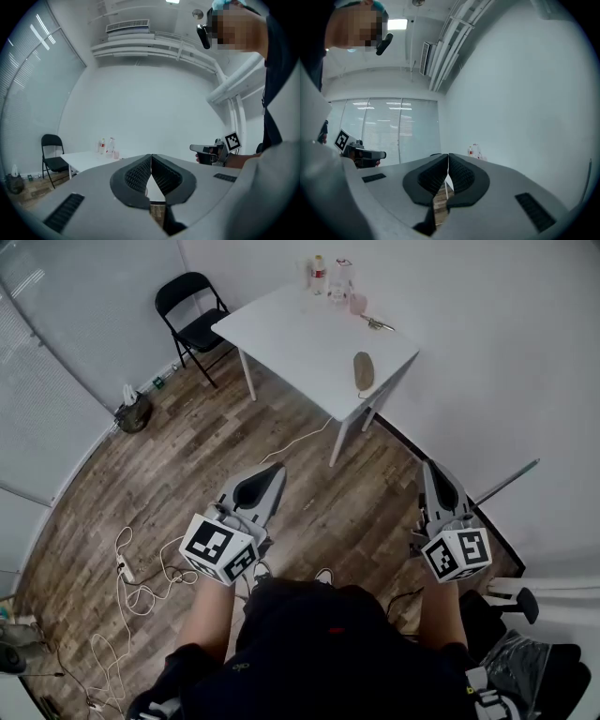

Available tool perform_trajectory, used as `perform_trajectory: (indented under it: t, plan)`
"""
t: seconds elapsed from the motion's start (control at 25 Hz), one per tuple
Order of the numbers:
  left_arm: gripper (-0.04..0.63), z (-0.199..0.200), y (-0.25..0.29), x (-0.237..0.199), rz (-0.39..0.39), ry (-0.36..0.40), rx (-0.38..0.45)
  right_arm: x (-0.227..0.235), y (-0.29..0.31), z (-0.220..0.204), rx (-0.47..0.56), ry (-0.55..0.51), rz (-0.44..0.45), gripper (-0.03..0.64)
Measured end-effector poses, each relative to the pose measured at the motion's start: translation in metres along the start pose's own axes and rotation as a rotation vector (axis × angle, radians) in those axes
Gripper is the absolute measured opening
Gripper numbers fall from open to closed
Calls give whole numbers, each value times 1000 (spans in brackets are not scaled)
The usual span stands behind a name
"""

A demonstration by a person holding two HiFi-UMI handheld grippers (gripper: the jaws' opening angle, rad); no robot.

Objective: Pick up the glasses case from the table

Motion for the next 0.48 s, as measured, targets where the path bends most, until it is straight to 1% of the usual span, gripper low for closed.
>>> perform_trajectory:
  t: [0.16, 0.28, 0.48]
  plan:
    - [23, -7, 10, 21, 18, 7, -15, 17, -4, -7, -10, 13, 39, 21]
    - [23, -10, 12, 31, 24, 6, -31, 27, -7, -10, 3, 29, 32, 21]
    - [23, -9, 29, 35, -18, 35, -51, 33, 6, -18, 3, 49, 25, 21]
Point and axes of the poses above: the fingertips, and each gripper's own axes: y forward along the fingers, x to its right, z out of its top, the point moved 5 cm from there along -y, backward along the fingers, and after that the axes turned 1 degree about x, right-handed, at the moved point
